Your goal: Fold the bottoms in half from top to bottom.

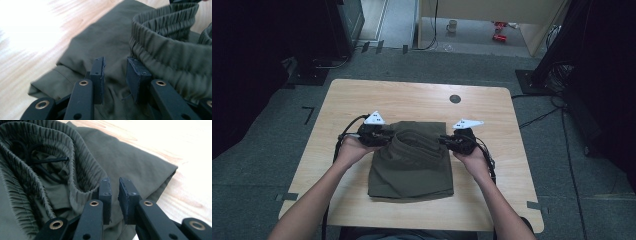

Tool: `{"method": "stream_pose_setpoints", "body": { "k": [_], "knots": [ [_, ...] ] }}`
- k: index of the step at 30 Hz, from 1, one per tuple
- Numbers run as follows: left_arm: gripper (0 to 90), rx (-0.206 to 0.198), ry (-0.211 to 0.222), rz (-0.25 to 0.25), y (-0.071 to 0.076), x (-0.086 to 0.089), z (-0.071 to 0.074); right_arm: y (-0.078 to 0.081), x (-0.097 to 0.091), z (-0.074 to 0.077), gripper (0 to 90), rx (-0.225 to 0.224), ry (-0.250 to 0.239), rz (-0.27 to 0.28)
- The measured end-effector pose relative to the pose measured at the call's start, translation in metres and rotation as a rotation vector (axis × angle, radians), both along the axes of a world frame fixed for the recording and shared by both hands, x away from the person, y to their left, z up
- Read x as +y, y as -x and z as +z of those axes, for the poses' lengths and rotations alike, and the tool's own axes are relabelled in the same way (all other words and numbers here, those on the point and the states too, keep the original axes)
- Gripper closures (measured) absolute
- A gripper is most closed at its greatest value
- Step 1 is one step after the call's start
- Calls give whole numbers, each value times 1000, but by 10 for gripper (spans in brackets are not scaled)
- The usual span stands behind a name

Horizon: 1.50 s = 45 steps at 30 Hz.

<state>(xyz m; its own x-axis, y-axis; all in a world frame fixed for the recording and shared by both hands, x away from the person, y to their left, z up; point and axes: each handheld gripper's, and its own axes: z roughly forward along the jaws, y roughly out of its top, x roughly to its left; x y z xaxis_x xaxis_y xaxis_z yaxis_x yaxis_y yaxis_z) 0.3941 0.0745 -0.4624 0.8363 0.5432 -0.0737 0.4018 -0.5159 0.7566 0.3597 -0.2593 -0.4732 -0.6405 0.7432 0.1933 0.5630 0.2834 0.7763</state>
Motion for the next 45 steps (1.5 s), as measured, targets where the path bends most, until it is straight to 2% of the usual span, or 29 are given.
{"method": "stream_pose_setpoints", "body": {
  "k": [5, 7, 10, 13, 16, 20, 24, 26, 28, 30, 32, 35, 37, 39, 41, 42, 44, 45],
  "knots": [
    [666, 3, -10, -19, 16, 5, -2, 14, -2, 3, 793, -2, -7, 22],
    [658, 3, -5, -27, 23, 7, -1, 20, -3, 6, 785, -22, -7, 32],
    [644, -9, 0, -36, 33, 11, 1, 26, -7, 11, 781, -51, -2, 21],
    [643, -10, 13, -38, 40, 13, 2, 27, -11, 10, 781, -53, -10, 7],
    [654, 4, 26, -47, 47, 12, 3, 25, -7, 5, 781, -26, -10, 4],
    [657, 10, 23, -71, 58, 10, 2, 27, 9, -2, 776, -2, 19, 54],
    [647, 20, 18, -104, 71, 11, 1, 39, 22, -3, 764, 15, 27, 106],
    [638, 40, 21, -116, 77, 11, -1, 46, 26, -4, 759, 24, 33, 128],
    [622, 38, 9, -120, 83, 10, -2, 54, 30, -5, 751, 29, 38, 144],
    [594, 23, 9, -116, 89, 10, 0, 61, 32, -5, 717, 30, 33, 154],
    [578, 12, 33, -116, 94, 11, 5, 68, 32, -2, 680, 17, 3, 162],
    [534, 56, 64, -147, 99, 8, 7, 76, 34, 0, 595, 7, -27, 185],
    [524, 66, 34, -159, 102, 5, 0, 78, 37, -3, 505, 19, -23, 208],
    [546, 85, 13, -171, 102, 3, -7, 79, 40, -8, 476, 33, 1, 220],
    [664, 83, -7, -176, 101, 4, -11, 79, 43, -13, 541, 40, 41, 230],
    [695, 96, -13, -190, 100, 5, -12, 80, 44, -14, 570, 35, 66, 234],
    [746, 117, -16, -194, 100, 5, -14, 80, 46, -15, 606, 44, 72, 242],
    [748, 112, -18, -200, 101, 6, -14, 81, 46, -15, 609, 53, 68, 248]
  ]
}}
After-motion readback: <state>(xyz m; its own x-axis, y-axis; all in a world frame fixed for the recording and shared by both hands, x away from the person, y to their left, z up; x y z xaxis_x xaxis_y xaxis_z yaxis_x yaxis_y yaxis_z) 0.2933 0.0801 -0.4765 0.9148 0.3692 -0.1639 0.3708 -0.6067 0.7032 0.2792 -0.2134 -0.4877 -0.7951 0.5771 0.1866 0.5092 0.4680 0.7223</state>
